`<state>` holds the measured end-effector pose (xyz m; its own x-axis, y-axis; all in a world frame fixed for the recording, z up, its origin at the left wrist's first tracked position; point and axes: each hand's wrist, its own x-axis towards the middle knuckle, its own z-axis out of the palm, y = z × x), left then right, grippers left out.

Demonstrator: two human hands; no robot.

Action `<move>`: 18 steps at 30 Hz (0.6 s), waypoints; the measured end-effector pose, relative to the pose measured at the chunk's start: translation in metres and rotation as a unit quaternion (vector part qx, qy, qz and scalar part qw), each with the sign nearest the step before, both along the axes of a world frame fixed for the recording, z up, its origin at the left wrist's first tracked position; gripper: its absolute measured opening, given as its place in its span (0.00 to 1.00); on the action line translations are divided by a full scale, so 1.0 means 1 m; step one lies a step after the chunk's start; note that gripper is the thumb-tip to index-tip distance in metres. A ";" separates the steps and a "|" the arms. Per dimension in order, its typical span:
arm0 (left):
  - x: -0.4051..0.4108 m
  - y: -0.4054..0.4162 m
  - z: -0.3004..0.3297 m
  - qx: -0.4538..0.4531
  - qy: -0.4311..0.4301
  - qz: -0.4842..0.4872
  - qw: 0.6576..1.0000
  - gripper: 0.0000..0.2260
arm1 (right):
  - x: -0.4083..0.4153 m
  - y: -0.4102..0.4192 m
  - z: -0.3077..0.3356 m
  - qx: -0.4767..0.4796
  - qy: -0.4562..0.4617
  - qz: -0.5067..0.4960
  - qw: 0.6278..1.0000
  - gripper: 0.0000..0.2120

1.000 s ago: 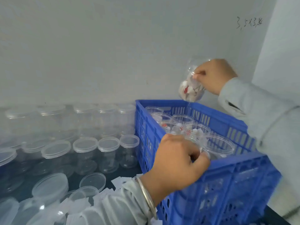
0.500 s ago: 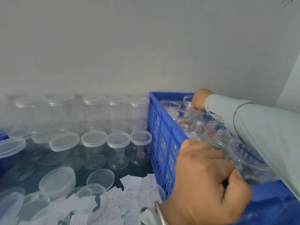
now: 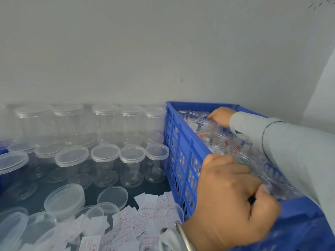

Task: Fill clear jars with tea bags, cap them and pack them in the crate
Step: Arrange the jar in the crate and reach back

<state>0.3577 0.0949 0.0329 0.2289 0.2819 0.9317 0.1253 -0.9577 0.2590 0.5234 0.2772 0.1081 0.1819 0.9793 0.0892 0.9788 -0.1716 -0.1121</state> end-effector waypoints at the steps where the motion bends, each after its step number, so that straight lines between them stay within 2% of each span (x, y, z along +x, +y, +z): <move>1: 0.001 0.000 0.000 -0.001 -0.003 -0.001 1.000 0.13 | 0.001 -0.002 0.005 0.016 0.009 0.005 1.000 0.16; 3: 0.001 -0.001 0.000 -0.001 -0.009 -0.003 1.000 0.13 | 0.005 -0.005 0.015 0.069 0.039 0.000 0.997 0.18; 6: 0.001 -0.001 0.001 -0.006 -0.014 -0.003 1.000 0.13 | 0.013 -0.014 0.021 0.158 0.113 -0.030 0.981 0.16; 12: -0.006 -0.003 0.009 -0.031 0.046 0.002 0.998 0.14 | -0.031 -0.036 0.036 0.229 0.193 0.022 0.954 0.15; 16: -0.037 -0.004 0.021 -0.143 0.118 -0.107 0.977 0.19 | -0.093 -0.056 0.045 0.211 0.158 0.122 0.957 0.15; 18: -0.070 -0.003 0.026 -0.222 0.135 -0.128 0.957 0.14 | -0.122 -0.064 0.048 0.196 0.120 0.168 0.959 0.15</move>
